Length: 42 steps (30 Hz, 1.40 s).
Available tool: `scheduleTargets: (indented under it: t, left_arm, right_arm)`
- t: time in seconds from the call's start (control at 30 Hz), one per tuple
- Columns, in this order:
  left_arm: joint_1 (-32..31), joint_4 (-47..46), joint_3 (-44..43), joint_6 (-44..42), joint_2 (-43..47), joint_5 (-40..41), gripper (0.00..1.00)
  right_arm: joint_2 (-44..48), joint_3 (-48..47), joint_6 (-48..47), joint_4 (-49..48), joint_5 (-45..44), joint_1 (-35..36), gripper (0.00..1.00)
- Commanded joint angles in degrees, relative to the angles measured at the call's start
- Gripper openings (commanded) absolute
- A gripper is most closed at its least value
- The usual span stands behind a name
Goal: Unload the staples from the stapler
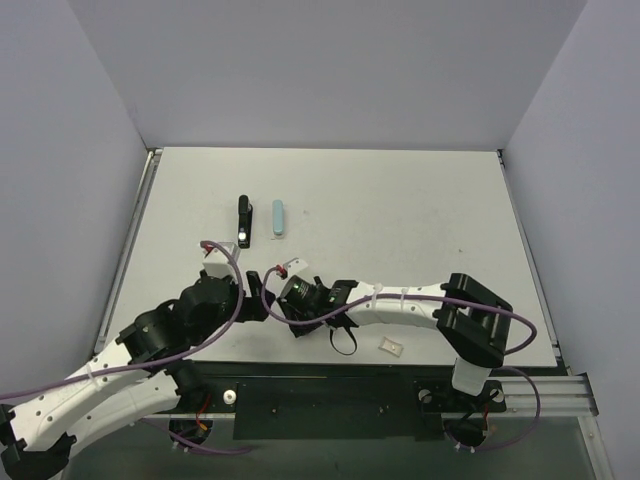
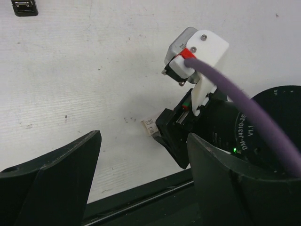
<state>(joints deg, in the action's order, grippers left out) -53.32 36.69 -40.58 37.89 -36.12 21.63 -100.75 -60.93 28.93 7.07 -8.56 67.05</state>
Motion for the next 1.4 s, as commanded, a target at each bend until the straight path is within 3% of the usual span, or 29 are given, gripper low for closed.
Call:
scheduleTargets:
  t: [0.0, 0.27, 0.47, 0.63, 0.93, 1.37]
  left_arm:
    - [-0.9, 1.3, -2.8, 1.2, 5.5, 3.6, 0.84]
    - [-0.9, 4.6, -5.1, 1.4, 11.4, 8.6, 0.84]
    - [-0.9, 3.2, -5.0, 0.8, 10.6, 7.7, 0.84]
    - [-0.9, 1.2, -4.2, 0.3, 9.2, 6.2, 0.84]
    - [-0.9, 0.1, -4.1, -0.4, 8.4, 5.2, 0.84]
    - [-0.9, -0.6, -4.0, -1.0, 7.6, 4.6, 0.84]
  right_arm:
    - [8.5, 0.9, 1.1, 2.2, -3.7, -0.3, 0.59]
    - [26.4, 13.0, 4.0, 11.4, -7.6, -0.1, 0.62]
    - [40.4, 21.3, 13.0, 23.1, -13.8, -0.1, 0.63]
    - [48.7, 26.1, 21.2, 29.8, -13.2, 0.0, 0.63]
    - [52.1, 32.6, 30.1, 34.2, -11.7, 0.0, 0.61]
    - [46.6, 35.3, 30.0, 28.0, -7.6, 0.5, 0.5]
